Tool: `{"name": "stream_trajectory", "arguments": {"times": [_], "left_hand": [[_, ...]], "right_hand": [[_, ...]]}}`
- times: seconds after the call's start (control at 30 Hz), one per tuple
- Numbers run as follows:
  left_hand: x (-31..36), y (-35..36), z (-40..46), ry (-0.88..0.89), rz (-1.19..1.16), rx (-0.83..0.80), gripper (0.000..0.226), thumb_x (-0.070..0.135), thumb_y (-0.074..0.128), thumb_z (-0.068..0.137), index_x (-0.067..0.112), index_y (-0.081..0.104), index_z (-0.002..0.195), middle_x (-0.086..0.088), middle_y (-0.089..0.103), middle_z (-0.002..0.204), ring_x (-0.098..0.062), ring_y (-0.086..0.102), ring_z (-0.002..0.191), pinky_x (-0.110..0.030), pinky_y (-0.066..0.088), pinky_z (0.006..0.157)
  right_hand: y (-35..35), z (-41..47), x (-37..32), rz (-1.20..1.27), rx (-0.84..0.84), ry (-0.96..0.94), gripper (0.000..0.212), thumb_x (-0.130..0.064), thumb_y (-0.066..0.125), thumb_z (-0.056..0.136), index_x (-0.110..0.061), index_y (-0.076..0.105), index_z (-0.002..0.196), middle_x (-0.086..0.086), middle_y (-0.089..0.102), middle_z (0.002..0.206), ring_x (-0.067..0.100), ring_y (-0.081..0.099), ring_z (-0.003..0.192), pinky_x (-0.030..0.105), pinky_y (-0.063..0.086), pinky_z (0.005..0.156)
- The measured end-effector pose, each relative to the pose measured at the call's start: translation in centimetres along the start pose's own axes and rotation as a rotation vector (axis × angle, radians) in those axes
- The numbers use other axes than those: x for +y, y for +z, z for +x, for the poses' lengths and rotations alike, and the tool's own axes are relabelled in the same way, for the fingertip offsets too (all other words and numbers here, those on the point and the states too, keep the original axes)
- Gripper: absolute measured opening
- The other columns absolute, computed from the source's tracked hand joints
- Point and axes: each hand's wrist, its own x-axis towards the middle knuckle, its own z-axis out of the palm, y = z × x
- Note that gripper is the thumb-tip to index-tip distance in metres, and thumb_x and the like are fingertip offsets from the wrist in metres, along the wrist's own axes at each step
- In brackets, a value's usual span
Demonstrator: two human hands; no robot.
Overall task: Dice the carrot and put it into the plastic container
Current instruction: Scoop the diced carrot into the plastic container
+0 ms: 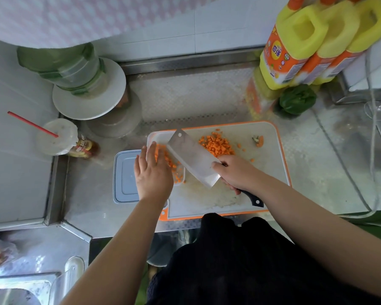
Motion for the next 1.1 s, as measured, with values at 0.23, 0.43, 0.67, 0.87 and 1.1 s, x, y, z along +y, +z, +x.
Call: {"name": "stream_trajectory", "arguments": {"times": [0.23,0.43,0.67,0.87,1.1], "left_hand": [[1.9,-0.3,1.0,0.085,-0.096,0.292,0.030,0.025,0.049,0.094,0.008,0.069,0.080,-0.010,0.061,0.129,-0.035,0.048,0.123,-0.045,0.031,0.106],[8.2,-0.5,2.3,0.289,-0.350,0.258,0.045,0.001,0.042,0.084,0.007,0.058,0.127,-0.015,0.048,0.142,-0.033,0.046,0.127,-0.039,0.034,0.106],[12.8,2.1,7.2,0.450,-0.214,-0.183,0.066,0.048,0.023,0.096,0.009,0.035,0.148,-0.008,0.032,0.156,-0.024,0.026,0.145,-0.038,0.017,0.119],[12.4,5.2,8.6,0.468,-0.078,-0.325,0.067,0.053,0.017,0.100,0.013,0.025,0.153,-0.002,0.019,0.161,-0.017,0.012,0.149,-0.030,0.005,0.120],[12.2,5.9,5.0,0.519,-0.315,-0.201,0.055,0.037,0.027,0.099,0.005,0.055,0.133,-0.013,0.056,0.137,-0.029,0.049,0.129,-0.041,0.035,0.110]], "right_hand": [[-2.5,-0.7,3.9,0.038,0.251,-0.033,0.033,-0.036,0.037,0.101,-0.012,0.051,0.084,-0.004,0.052,0.056,0.006,0.039,0.036,0.028,0.037,0.045],[-4.6,-1.0,9.5,-0.176,0.559,0.071,0.028,-0.032,0.037,0.101,-0.011,0.042,0.083,0.004,0.048,0.062,0.032,0.049,0.066,0.036,0.033,0.058],[-5.5,-2.1,12.5,-0.593,0.661,0.087,0.027,-0.032,0.036,0.102,-0.010,0.052,0.105,0.012,0.065,0.080,0.034,0.063,0.074,0.031,0.030,0.054],[-4.4,-1.8,13.2,-0.752,0.636,0.043,0.018,-0.026,0.059,0.092,-0.008,0.059,0.093,0.011,0.063,0.064,0.029,0.060,0.046,0.028,0.036,0.039],[-2.1,-1.9,12.2,-0.811,0.665,-0.033,0.024,-0.025,0.074,0.079,-0.006,0.059,0.076,0.004,0.051,0.050,0.024,0.047,0.029,0.020,0.021,0.036]]}}
